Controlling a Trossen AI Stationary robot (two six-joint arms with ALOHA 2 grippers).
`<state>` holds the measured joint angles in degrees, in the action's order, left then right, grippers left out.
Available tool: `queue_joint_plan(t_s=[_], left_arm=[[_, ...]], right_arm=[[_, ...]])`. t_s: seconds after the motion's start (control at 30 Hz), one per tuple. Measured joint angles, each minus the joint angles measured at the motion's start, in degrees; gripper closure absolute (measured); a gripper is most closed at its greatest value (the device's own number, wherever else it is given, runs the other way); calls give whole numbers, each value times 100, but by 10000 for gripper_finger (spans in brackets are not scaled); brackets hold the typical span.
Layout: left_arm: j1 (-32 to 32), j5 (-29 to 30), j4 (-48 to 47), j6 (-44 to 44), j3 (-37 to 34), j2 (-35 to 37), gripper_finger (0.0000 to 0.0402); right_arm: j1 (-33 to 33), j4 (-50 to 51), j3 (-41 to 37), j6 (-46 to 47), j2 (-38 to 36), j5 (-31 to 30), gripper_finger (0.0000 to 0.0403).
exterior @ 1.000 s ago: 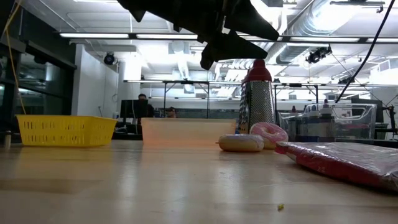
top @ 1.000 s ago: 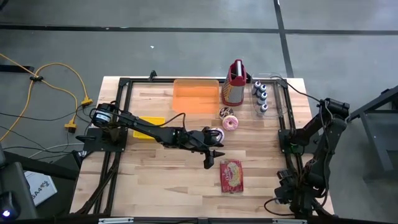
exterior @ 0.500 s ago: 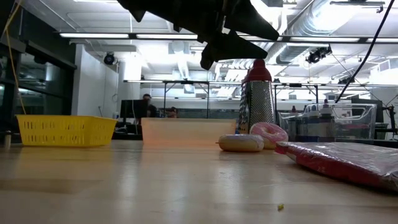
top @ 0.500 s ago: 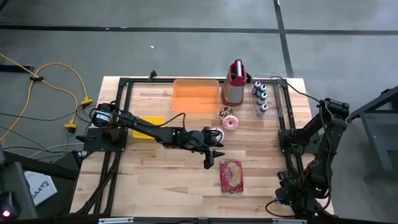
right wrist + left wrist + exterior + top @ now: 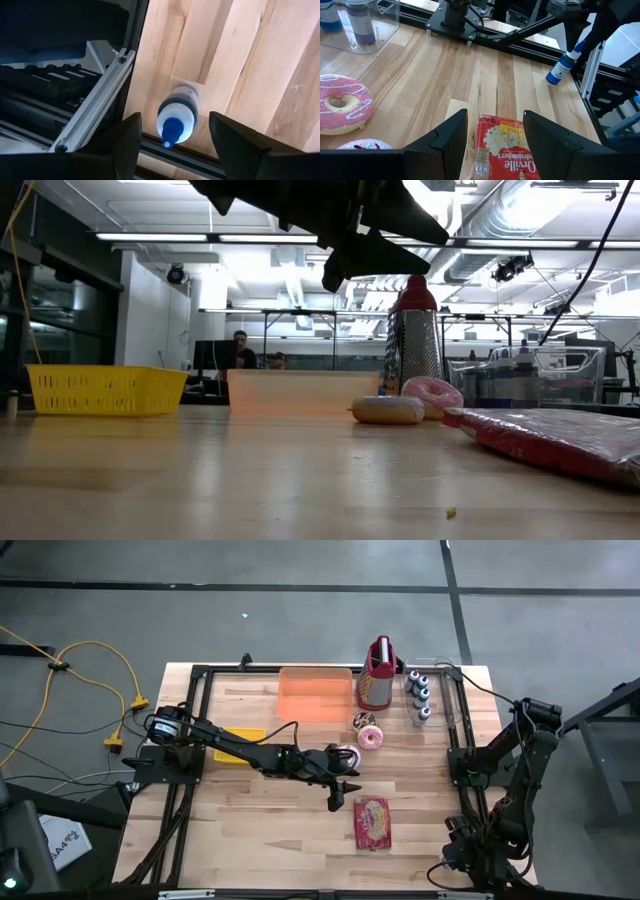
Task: Pick & Place Food Item
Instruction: Put the blue food coloring bottle into the transparent bin
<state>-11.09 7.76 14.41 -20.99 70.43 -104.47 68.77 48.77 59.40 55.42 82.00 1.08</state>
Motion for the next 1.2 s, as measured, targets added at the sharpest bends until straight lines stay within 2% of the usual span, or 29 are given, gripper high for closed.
queue_joint_plan(t_s=[0.83,1.1,1.2], left_arm=[[-109,-1,0,0,0,0,215],[-109,-1,0,0,0,0,215],[-109,-1,0,0,0,0,215]], right_arm=[[175,-13,0,50,2,-394,184],[175,-13,0,28,2,-346,184],[147,-12,0,59,2,-91,184]])
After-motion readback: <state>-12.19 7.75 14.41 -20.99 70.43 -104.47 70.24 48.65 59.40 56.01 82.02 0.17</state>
